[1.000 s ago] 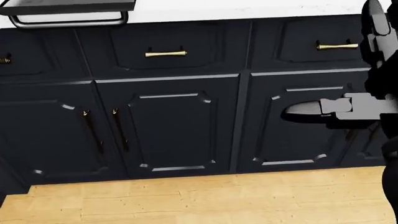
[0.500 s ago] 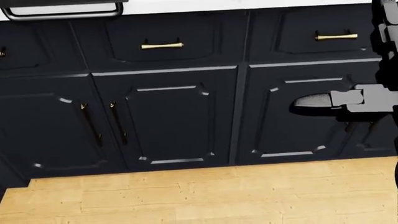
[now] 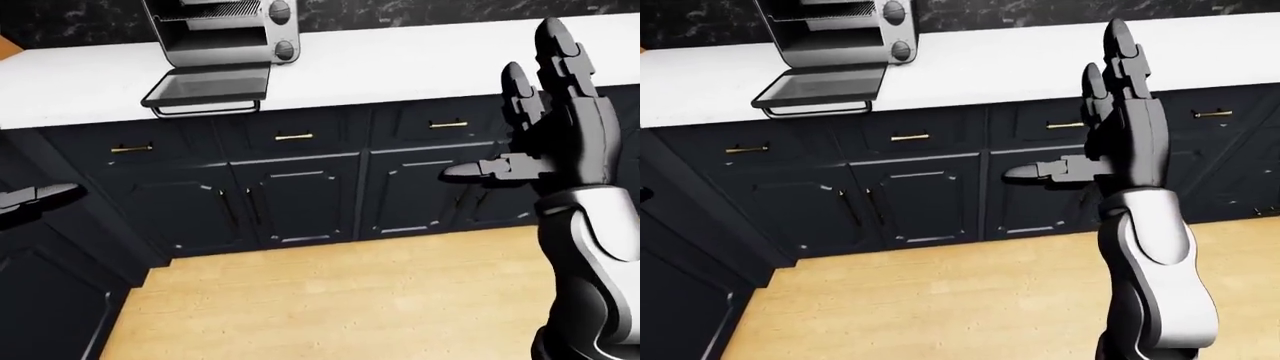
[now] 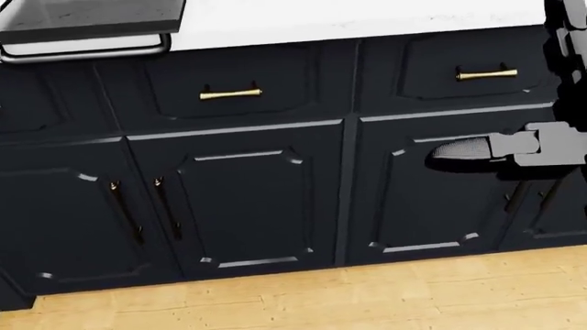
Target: Close the toaster oven door.
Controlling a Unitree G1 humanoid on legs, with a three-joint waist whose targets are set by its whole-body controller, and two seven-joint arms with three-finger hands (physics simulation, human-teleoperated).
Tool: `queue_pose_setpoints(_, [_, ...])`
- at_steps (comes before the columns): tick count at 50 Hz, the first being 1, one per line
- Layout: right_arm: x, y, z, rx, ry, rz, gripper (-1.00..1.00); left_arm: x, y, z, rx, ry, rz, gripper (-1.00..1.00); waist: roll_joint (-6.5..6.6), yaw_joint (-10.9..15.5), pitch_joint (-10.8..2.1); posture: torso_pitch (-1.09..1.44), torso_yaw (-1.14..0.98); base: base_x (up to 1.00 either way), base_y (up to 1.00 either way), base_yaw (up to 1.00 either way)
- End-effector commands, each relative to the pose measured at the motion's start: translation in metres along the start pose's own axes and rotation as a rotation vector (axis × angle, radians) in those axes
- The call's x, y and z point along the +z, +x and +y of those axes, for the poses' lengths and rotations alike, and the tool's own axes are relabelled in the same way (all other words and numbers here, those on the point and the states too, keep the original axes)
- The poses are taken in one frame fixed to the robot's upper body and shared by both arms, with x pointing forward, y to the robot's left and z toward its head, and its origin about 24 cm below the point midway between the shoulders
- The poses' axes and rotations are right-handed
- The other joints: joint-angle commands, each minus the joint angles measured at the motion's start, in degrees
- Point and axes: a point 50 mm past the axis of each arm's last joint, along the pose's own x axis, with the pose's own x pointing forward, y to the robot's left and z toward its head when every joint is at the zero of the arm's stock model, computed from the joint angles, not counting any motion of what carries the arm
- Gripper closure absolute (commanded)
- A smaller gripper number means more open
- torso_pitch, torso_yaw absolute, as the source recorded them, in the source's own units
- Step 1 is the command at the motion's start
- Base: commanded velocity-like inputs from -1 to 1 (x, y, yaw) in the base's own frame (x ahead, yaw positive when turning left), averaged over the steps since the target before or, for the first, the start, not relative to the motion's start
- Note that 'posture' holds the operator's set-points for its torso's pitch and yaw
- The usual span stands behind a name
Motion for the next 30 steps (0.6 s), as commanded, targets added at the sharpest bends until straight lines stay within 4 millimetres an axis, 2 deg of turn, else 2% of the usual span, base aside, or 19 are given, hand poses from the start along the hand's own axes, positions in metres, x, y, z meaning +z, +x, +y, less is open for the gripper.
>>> queue_pose_setpoints(1, [0.0135,0.0007,0.0004,-0.002,-0.007,-0.073,-1.00,0.0211,0.0011,-0.0004,-0.008,0.015,-0.097,-1.00,-0.30,-0.02,-1.34,0.00,0.00,0.08,0.21,0.00])
queue_pose_setpoints(3, [0.0133,0.0001,0.0010,-0.001,-0.002,-0.069,-1.00,0.0213,0.0013,-0.0001,-0.007,0.014,-0.097,-1.00,-1.58,-0.11,-1.50,0.00,0.00,0.08,0.22,0.00])
queue_pose_setpoints(5, [0.0141,0.0001,0.0013,0.000,0.001,-0.070,-1.00,0.0215,0.0011,-0.0004,-0.008,0.014,-0.097,-1.00,-1.41,-0.28,-1.94,0.00,0.00,0.08,0.22,0.00])
queue_pose_setpoints(7, [0.0151,0.0007,0.0010,-0.001,0.002,-0.071,-1.00,0.0215,0.0013,-0.0003,-0.007,0.014,-0.096,-1.00,-0.41,-0.37,-1.42,0.00,0.00,0.08,0.22,0.00])
queue_pose_setpoints(10, [0.0153,0.0011,0.0005,-0.005,0.007,-0.068,-1.00,0.0213,0.0016,0.0005,-0.006,0.015,-0.094,-1.00,2.19,-0.66,-0.70,0.00,0.00,0.07,0.22,0.00])
queue_pose_setpoints(11, [0.0155,0.0012,0.0006,-0.006,0.011,-0.066,-1.00,0.0214,0.0019,0.0010,-0.005,0.016,-0.094,-1.00,3.85,-0.75,-1.36,0.00,0.00,0.05,0.23,0.00])
queue_pose_setpoints(12, [0.0159,0.0011,0.0006,-0.006,0.014,-0.065,-1.00,0.0216,0.0019,0.0012,-0.004,0.015,-0.094,-1.00,6.34,-0.61,-2.23,0.00,0.00,0.03,0.24,0.00])
queue_pose_setpoints(13, [0.0168,0.0010,0.0011,-0.004,0.012,-0.067,-1.00,0.0222,0.0022,0.0014,-0.003,0.015,-0.095,-1.00,3.84,-0.06,-1.82,0.00,0.00,0.04,0.24,0.00])
queue_pose_setpoints(14, [0.0176,0.0009,0.0011,-0.003,0.013,-0.068,-1.00,0.0219,0.0020,0.0013,-0.003,0.017,-0.095,-1.00,4.92,-0.18,-1.33,0.00,0.00,0.03,0.27,0.00])
queue_pose_setpoints(15, [0.0178,0.0009,0.0010,-0.003,0.014,-0.069,-1.00,0.0218,0.0018,0.0011,-0.004,0.017,-0.094,-1.00,4.49,0.16,-1.11,0.00,0.00,0.02,0.25,0.00])
queue_pose_setpoints(17, [0.0179,0.0008,0.0009,-0.003,0.013,-0.069,-1.00,0.0216,0.0017,0.0010,-0.005,0.017,-0.094,-1.00,3.40,0.11,-1.55,0.00,0.00,0.02,0.25,0.00])
queue_pose_setpoints(22, [0.0166,0.0012,0.0005,-0.007,0.002,-0.064,-1.00,0.0207,0.0015,0.0011,-0.004,0.018,-0.092,-1.00,0.23,-0.08,-0.91,0.00,0.00,0.02,0.25,0.00])
queue_pose_setpoints(24, [0.0169,0.0009,0.0005,-0.006,0.009,-0.064,-1.00,0.0212,0.0014,0.0013,-0.004,0.017,-0.092,-1.00,-1.71,-0.03,-1.12,0.00,0.00,0.03,0.25,0.00])
queue_pose_setpoints(25, [0.0177,0.0008,0.0007,-0.005,0.009,-0.067,-1.00,0.0218,0.0014,0.0016,-0.003,0.017,-0.094,-1.00,-3.28,-0.08,-1.57,0.00,0.00,0.00,0.25,0.00])
queue_pose_setpoints(26, [0.0179,0.0008,0.0007,-0.005,0.009,-0.067,-1.00,0.0216,0.0014,0.0016,-0.004,0.018,-0.094,-1.00,-1.94,-0.39,-1.68,0.00,0.00,0.02,0.25,0.00])
queue_pose_setpoints(28, [0.0175,0.0006,0.0009,-0.005,0.008,-0.067,-1.00,0.0204,0.0011,0.0011,-0.005,0.020,-0.091,-1.00,-2.28,-0.31,-1.65,0.00,0.00,0.02,0.20,0.00])
queue_pose_setpoints(30, [0.0182,0.0010,0.0008,-0.005,0.011,-0.067,-1.00,0.0212,0.0013,0.0014,-0.004,0.019,-0.092,-1.00,-1.71,-0.35,-2.23,0.00,0.00,0.02,0.19,0.00])
